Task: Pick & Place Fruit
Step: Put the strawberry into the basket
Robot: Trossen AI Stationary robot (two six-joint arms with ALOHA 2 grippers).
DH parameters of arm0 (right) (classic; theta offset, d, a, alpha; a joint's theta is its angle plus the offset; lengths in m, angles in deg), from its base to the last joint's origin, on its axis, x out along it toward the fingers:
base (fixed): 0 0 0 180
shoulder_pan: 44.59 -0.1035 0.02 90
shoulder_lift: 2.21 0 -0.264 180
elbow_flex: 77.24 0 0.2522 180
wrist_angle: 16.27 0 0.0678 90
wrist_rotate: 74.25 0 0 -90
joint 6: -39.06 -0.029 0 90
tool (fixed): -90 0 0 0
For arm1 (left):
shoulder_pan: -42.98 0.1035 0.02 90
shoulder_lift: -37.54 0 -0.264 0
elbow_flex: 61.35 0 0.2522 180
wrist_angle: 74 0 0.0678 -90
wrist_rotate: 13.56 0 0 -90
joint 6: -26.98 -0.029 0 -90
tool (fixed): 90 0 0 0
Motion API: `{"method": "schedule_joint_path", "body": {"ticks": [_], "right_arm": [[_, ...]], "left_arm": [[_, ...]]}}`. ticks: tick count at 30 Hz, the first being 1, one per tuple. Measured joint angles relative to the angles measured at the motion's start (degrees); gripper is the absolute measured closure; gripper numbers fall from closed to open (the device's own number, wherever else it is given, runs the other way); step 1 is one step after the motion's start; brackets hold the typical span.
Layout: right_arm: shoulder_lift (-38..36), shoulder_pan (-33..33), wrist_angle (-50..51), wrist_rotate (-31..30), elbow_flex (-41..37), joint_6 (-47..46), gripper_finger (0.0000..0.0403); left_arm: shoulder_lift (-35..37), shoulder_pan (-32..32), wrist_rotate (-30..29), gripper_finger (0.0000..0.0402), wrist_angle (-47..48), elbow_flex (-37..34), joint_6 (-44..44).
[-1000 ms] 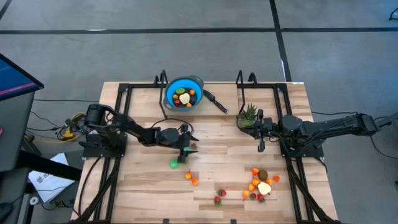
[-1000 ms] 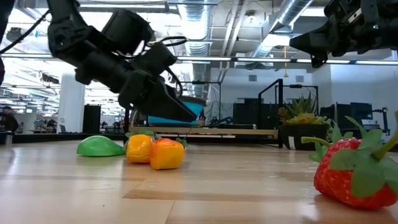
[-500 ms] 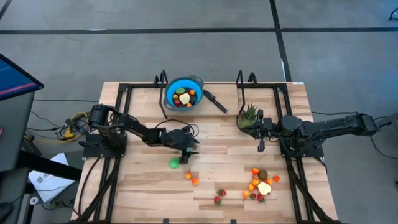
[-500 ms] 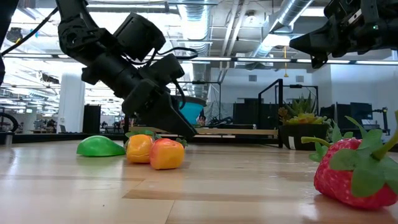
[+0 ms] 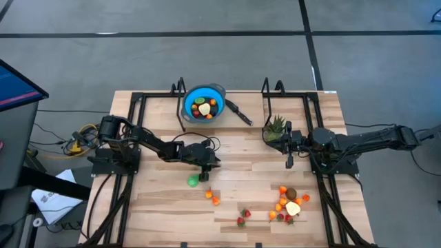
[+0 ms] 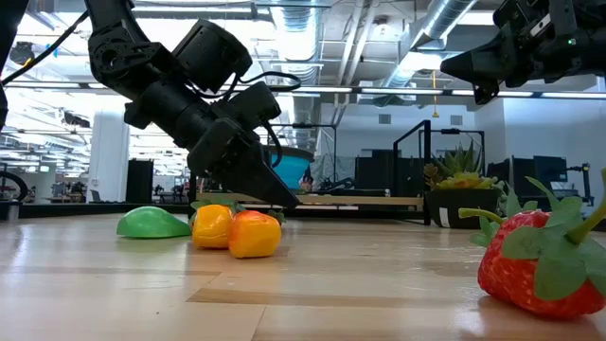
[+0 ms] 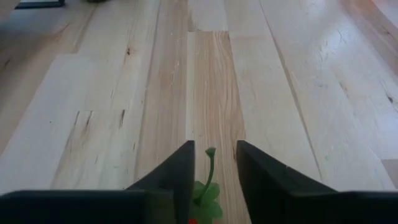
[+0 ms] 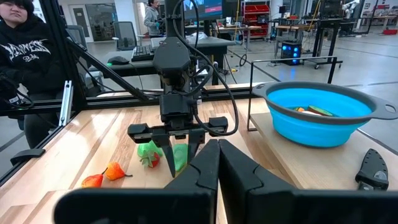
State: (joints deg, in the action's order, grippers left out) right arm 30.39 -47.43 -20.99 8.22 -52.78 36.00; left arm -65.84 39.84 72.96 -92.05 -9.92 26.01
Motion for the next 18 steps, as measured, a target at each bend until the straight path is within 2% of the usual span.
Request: {"method": "schedule_joint_path", "body": {"ticks": [14,18], "right_arm": [[0.0,0.0,0.0,0.0,0.0,0.0,0.0401],[0.0,0.0,0.0,0.0,0.0,0.0,0.0401]], "left_arm": [[0.0,0.0,0.1,0.0388,-0.2,0.0,0.0],[0.0,0.0,0.1,0.0397,-0.2,0.0,0.0]]}}
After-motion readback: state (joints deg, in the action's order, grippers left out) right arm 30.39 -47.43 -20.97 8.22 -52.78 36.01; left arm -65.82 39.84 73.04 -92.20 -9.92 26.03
